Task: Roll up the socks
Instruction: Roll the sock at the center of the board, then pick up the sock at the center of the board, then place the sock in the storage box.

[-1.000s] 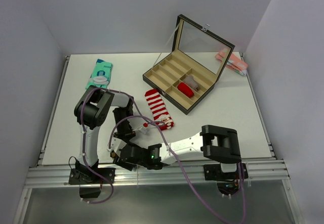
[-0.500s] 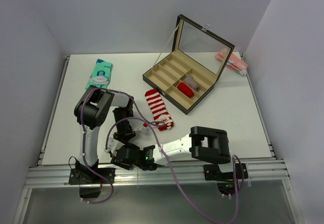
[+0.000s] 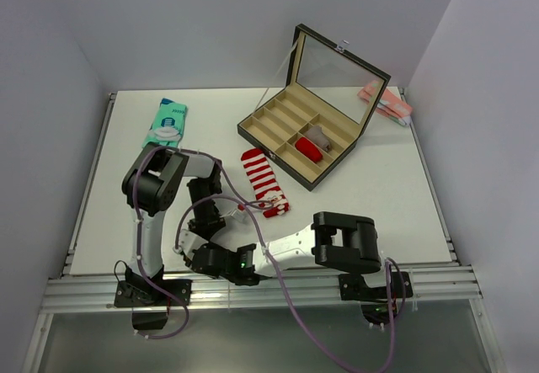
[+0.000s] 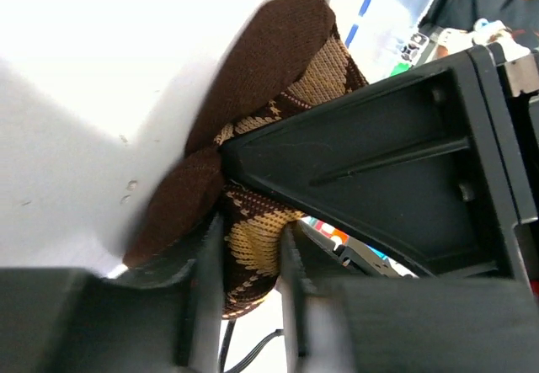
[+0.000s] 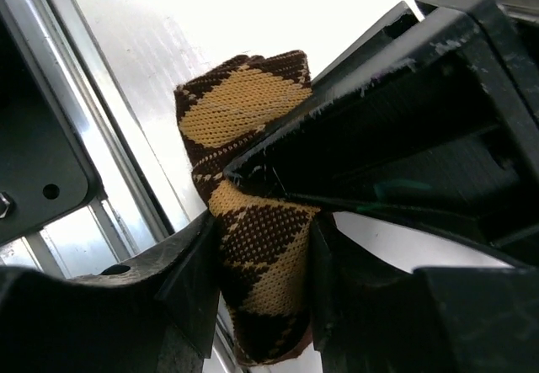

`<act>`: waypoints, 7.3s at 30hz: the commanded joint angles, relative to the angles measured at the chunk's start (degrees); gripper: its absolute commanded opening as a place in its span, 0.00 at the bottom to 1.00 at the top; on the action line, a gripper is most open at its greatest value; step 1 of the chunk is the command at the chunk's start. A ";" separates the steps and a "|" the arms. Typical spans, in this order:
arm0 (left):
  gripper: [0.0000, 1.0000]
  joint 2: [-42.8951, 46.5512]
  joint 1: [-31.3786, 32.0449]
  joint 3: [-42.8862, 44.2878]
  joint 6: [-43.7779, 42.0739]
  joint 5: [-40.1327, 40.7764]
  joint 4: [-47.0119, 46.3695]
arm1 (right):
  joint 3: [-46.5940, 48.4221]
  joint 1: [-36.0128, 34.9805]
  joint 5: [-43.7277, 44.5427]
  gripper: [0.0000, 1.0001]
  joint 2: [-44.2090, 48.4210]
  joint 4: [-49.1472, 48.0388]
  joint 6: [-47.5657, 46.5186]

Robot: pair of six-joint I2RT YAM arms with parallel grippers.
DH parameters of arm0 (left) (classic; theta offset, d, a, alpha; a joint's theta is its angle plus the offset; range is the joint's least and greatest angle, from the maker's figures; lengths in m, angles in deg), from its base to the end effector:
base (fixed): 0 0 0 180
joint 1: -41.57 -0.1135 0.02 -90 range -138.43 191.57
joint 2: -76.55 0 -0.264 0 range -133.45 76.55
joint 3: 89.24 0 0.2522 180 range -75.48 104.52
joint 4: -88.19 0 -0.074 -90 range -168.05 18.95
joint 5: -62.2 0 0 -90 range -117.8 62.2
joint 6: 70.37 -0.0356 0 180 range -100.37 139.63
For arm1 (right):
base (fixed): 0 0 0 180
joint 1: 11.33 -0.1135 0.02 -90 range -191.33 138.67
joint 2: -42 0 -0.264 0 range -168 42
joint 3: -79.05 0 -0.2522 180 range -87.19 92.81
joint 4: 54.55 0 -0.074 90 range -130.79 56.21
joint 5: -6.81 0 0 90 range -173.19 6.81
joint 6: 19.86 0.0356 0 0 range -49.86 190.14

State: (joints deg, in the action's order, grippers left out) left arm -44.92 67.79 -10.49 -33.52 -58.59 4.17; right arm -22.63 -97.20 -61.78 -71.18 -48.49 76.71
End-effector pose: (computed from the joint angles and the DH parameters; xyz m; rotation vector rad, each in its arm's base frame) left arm 0.2293 -0.1332 0.0985 -1.2465 -1.9505 0.8572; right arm 0.0426 0.4098 0.1419 -1.2900 1.8618 0.4487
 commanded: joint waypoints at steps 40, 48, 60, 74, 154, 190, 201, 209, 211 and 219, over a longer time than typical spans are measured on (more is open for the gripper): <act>0.47 35.14 -24.81 1.20 19.75 -6.13 -48.37 | 2.15 26.87 -31.33 0.04 4.73 19.91 2.92; 0.52 46.66 -24.02 -11.71 8.96 -3.32 -53.91 | 10.23 32.15 -40.82 0.04 -0.36 28.08 2.48; 0.60 66.79 -2.86 -36.33 2.69 11.09 -70.70 | 17.36 36.20 -46.36 0.04 -7.40 34.60 2.84; 0.69 63.82 4.45 -39.59 0.77 13.38 -75.09 | 20.96 40.25 -54.19 0.04 -11.88 36.97 3.80; 0.00 44.04 12.72 -30.11 14.64 19.63 -82.40 | -4.26 53.35 -46.37 0.59 21.86 14.92 19.00; 0.00 41.05 6.48 -10.76 33.54 19.01 -74.92 | -15.86 42.36 -19.48 0.65 35.14 -2.57 55.65; 0.00 38.59 6.74 -5.50 33.99 22.44 -75.62 | -19.55 46.40 -6.83 0.69 42.70 9.72 54.78; 0.00 32.45 11.04 -1.54 29.34 29.01 -79.47 | -23.15 50.88 -8.31 0.70 47.35 10.60 54.87; 0.00 31.13 13.50 0.04 26.79 29.55 -80.46 | -25.17 53.51 -9.62 0.70 49.89 10.60 55.04; 0.00 24.97 18.43 1.54 14.48 29.12 -88.70 | -30.63 61.69 -11.22 0.71 60.97 15.87 53.73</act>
State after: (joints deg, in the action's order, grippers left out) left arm -19.24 84.51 -10.93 -12.40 -30.20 -77.47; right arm -52.88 -37.18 -73.58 -13.31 -34.92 131.59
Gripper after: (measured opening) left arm 0.395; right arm 0.711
